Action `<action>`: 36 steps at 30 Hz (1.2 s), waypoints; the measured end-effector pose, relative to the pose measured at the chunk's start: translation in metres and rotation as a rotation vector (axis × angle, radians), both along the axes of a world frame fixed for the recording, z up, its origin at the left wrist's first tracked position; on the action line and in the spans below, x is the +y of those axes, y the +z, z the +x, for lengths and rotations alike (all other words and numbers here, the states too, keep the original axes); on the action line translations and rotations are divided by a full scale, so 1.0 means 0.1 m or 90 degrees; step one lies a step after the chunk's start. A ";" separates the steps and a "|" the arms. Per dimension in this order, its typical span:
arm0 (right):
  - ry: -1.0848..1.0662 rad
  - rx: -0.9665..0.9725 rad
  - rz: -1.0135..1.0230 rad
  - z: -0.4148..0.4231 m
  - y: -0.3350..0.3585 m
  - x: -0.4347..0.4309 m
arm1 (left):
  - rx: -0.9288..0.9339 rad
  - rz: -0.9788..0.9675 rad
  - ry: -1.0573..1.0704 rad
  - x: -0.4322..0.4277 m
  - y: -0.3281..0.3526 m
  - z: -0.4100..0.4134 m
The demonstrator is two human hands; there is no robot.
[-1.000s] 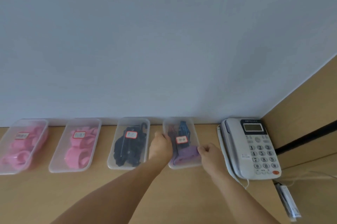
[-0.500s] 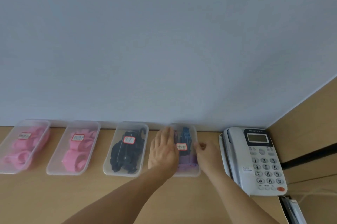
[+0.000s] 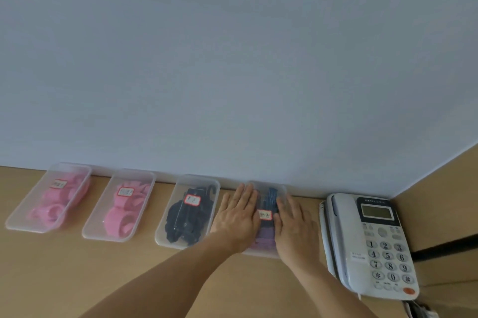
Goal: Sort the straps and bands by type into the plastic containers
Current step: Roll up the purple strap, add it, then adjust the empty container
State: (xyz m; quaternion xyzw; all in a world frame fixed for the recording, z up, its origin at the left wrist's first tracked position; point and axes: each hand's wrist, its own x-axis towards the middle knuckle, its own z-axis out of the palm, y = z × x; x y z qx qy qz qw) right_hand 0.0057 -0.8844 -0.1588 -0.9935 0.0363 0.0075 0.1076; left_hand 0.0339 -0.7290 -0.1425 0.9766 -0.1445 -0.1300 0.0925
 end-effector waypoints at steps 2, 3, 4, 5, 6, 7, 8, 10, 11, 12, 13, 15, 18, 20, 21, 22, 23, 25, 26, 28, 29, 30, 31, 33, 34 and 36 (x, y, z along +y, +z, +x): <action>0.007 -0.012 -0.018 -0.02 0.06 0.02 | -0.051 0.025 -0.016 0.17 0.04 0.01; 0.021 -0.023 -0.027 -0.04 0.08 0.05 | -0.066 0.041 -0.018 0.28 0.05 0.00; 0.041 -0.032 -0.032 -0.06 0.10 0.08 | -0.066 0.058 -0.015 0.41 0.05 -0.01; 0.068 -0.033 -0.036 -0.09 0.10 0.12 | -0.070 0.073 -0.007 0.54 0.02 -0.03; 0.090 -0.016 -0.042 -0.13 0.10 0.17 | -0.090 0.084 0.004 0.66 0.01 -0.06; 0.109 0.002 -0.052 -0.17 0.10 0.23 | -0.102 0.090 0.024 0.76 0.01 -0.09; 0.118 0.022 -0.063 -0.19 0.09 0.29 | -0.111 0.081 0.053 0.84 0.01 -0.12; 0.132 0.063 -0.066 -0.20 0.09 0.36 | -0.082 0.049 0.078 0.94 -0.03 -0.16; 0.140 0.078 -0.054 -0.19 0.08 0.36 | -0.051 0.037 0.082 0.96 -0.06 -0.17; 0.147 0.082 -0.042 -0.17 0.08 0.35 | -0.025 0.034 0.087 0.96 -0.07 -0.17; 0.152 0.073 -0.038 -0.17 0.07 0.33 | -0.019 0.030 0.090 0.95 -0.05 -0.15; 0.154 0.072 -0.036 -0.17 0.09 0.31 | -0.009 0.023 0.106 0.89 -0.03 -0.13; 0.143 0.097 -0.039 -0.19 0.09 0.33 | 0.004 0.010 0.114 0.86 -0.02 -0.14; 0.134 0.104 -0.046 -0.20 0.09 0.36 | 0.003 0.010 0.106 0.88 -0.04 -0.13; 0.132 0.109 -0.047 -0.20 0.10 0.36 | 0.007 0.011 0.102 0.89 -0.04 -0.12; 0.129 0.117 -0.046 -0.20 0.11 0.36 | 0.012 0.012 0.099 0.89 -0.03 -0.10; 0.129 0.120 -0.044 -0.20 0.12 0.36 | 0.012 0.008 0.096 0.89 -0.03 -0.09; 0.125 0.129 -0.046 -0.19 0.15 0.36 | 0.007 0.008 0.087 0.89 0.01 -0.08; 0.122 0.138 -0.045 -0.17 0.18 0.37 | 0.009 0.011 0.082 0.91 0.03 -0.05; 0.115 0.155 -0.043 -0.16 0.25 0.41 | 0.019 0.025 0.061 0.97 0.11 0.00; 0.109 0.160 -0.041 -0.16 0.29 0.44 | 0.021 0.028 0.052 1.00 0.17 -0.01; 0.104 0.167 -0.043 -0.17 0.35 0.47 | 0.025 0.027 0.045 1.02 0.26 -0.02; 0.104 0.168 -0.043 -0.17 0.42 0.50 | 0.028 0.020 0.040 1.04 0.36 -0.04; 0.105 0.140 -0.045 -0.23 0.59 0.56 | 0.044 -0.005 0.040 1.05 0.58 -0.15; 0.110 0.116 -0.043 -0.26 0.71 0.60 | 0.049 -0.021 0.044 1.06 0.70 -0.22; 0.122 0.077 -0.024 -0.40 0.90 0.68 | 0.038 -0.053 0.050 1.07 0.84 -0.45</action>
